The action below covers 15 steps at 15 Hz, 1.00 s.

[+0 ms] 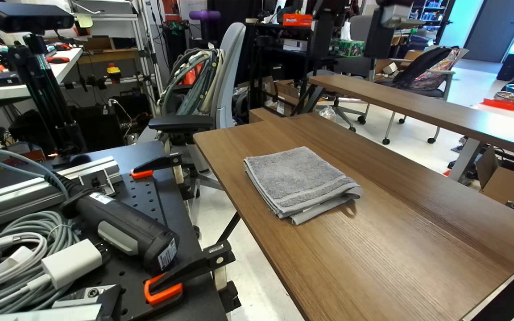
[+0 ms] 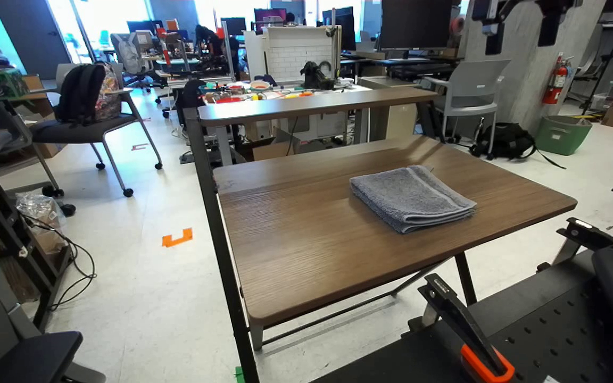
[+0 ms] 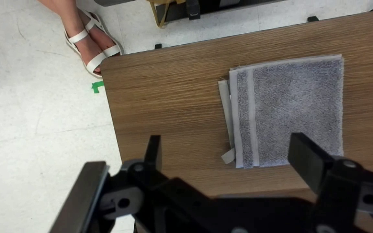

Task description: Push the towel to the right

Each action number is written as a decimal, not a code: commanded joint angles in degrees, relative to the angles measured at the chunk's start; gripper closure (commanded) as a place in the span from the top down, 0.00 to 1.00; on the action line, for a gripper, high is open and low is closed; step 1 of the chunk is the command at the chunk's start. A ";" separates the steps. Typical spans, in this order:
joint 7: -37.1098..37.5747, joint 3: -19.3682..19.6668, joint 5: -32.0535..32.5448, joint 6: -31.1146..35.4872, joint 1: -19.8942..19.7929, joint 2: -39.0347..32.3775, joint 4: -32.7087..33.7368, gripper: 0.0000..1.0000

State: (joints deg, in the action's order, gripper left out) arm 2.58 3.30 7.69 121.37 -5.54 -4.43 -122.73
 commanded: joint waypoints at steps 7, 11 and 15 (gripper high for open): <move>-0.69 -1.09 -1.93 0.05 2.85 -17.73 11.05 1.00; -0.34 -1.15 0.05 2.53 4.88 -21.97 10.60 1.00; -0.04 -0.92 2.02 9.85 6.31 -25.13 8.84 1.00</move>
State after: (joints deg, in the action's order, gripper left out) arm 2.42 2.15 8.04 126.07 -0.02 -27.61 -113.17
